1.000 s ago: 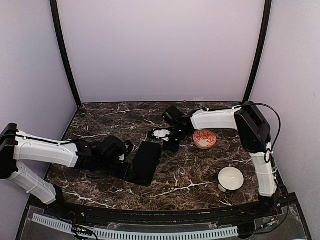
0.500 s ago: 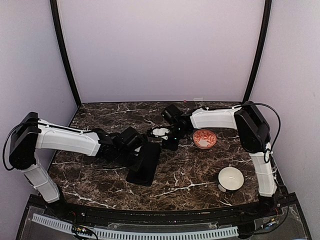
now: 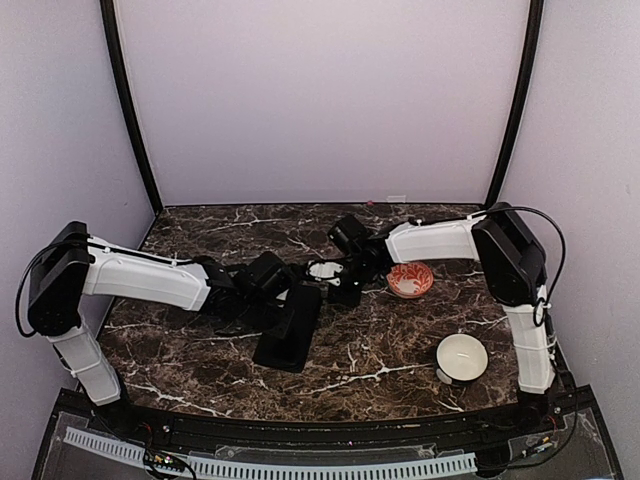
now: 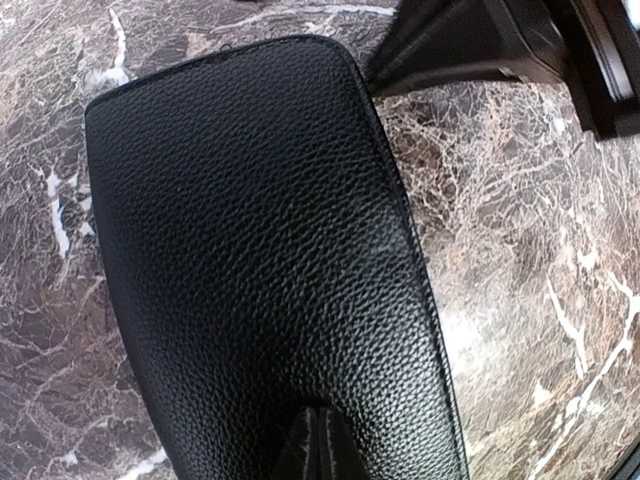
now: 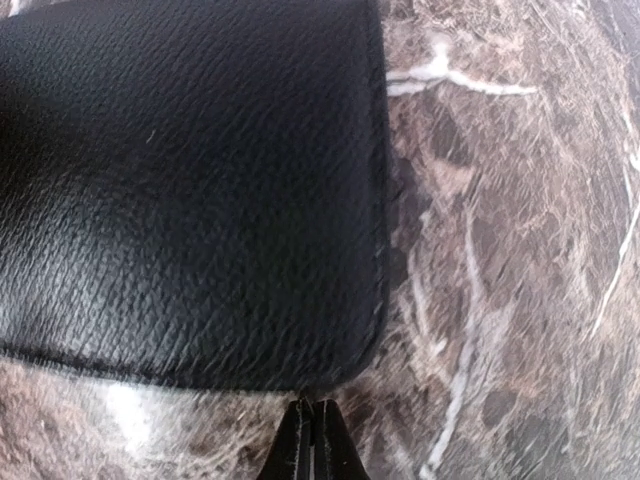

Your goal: Sort the hair-cutting tools

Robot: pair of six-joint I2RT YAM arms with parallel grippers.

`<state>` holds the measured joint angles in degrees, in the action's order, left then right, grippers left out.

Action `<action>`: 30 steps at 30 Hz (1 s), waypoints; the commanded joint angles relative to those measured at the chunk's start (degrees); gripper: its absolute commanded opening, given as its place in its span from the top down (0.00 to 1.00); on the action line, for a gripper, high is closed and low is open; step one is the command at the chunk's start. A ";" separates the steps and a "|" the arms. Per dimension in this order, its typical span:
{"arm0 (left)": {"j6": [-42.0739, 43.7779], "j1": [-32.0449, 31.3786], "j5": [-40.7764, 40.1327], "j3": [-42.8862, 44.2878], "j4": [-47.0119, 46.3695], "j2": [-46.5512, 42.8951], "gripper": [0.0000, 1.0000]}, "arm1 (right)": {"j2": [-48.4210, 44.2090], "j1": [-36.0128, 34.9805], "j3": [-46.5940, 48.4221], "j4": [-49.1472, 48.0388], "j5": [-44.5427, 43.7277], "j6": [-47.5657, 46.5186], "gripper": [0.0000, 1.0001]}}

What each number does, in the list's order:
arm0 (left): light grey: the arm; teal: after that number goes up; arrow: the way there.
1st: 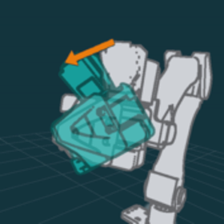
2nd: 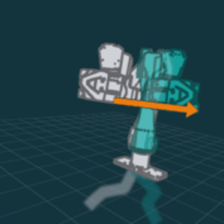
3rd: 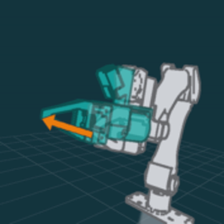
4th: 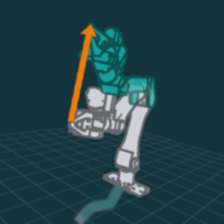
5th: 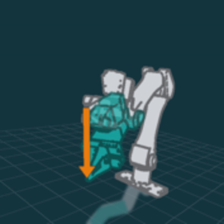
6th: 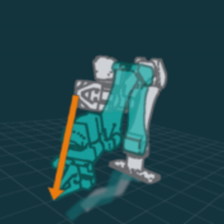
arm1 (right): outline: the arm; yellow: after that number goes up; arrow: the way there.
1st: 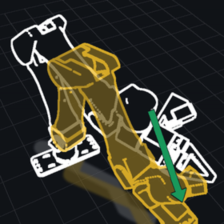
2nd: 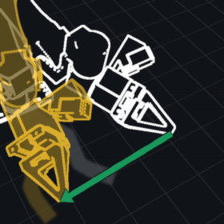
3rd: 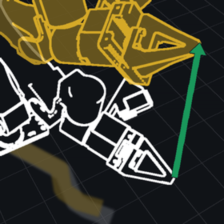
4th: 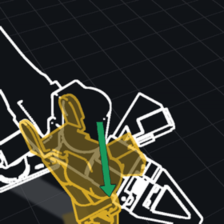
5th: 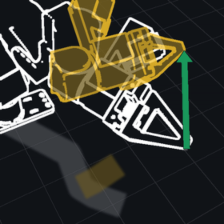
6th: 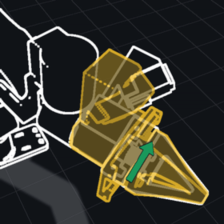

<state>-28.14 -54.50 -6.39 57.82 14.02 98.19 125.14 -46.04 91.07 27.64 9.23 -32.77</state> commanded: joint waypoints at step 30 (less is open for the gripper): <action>-5.06 1.42 -4.05 -9.93 -2.44 -7.75 0.81 | -12.82 -9.76 -17.72 -0.62 8.92 2.94 1.00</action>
<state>-33.01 -53.91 -7.81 50.94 5.28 94.32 113.91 -54.83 74.56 23.77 16.03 -29.61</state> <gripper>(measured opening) 0.128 0.004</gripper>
